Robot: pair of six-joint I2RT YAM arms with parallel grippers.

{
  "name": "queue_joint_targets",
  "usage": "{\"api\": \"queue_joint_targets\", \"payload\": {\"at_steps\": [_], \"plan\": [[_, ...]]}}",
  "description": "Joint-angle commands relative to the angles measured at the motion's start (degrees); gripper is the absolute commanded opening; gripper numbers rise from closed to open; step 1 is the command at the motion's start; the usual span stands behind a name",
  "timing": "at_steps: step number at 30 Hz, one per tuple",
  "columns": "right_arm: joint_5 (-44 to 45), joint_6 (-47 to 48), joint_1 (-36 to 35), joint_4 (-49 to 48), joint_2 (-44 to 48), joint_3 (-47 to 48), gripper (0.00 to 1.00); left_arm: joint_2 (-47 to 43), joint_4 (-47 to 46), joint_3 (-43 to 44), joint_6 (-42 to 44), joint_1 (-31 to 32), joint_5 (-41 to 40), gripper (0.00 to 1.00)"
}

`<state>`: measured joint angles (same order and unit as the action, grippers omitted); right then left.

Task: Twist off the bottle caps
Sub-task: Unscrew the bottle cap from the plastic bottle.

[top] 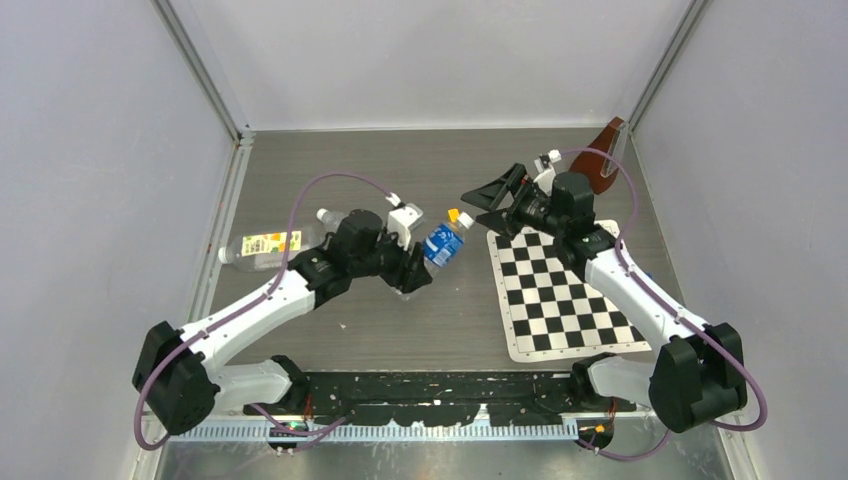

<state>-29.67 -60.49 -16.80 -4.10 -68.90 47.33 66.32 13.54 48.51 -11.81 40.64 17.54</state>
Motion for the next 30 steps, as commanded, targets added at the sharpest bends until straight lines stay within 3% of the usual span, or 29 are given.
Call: {"api": "queue_joint_targets", "payload": {"at_steps": [1, 4, 9, 21, 30], "plan": [[-1.6, -4.4, -2.2, -8.4, -0.4, -0.1, 0.91, 1.7, 2.0, 3.0, 4.6, 4.6, -3.7, 0.43], [-3.3, -5.0, -3.7, -8.8, -1.6, -0.2, 0.79, 2.3, 1.5, 3.4, 4.2, 5.6, -5.9, 0.43], [-4.5, -4.9, -4.7, -7.7, -1.4, -2.6, 0.69, 2.0, 1.8, 3.8, 4.8, 5.8, -8.6, 0.43], [-3.8, 0.4, -4.7, 0.4, 0.9, -4.5, 0.68, 0.8, 3.1, 3.7, 10.1, 5.9, -10.6, 0.44], [-5.6, 1.0, -4.7, 0.8, -0.9, -4.7, 0.69, -0.3, 1.7, 3.0, 14.2, 5.9, -11.9, 0.43]]}}
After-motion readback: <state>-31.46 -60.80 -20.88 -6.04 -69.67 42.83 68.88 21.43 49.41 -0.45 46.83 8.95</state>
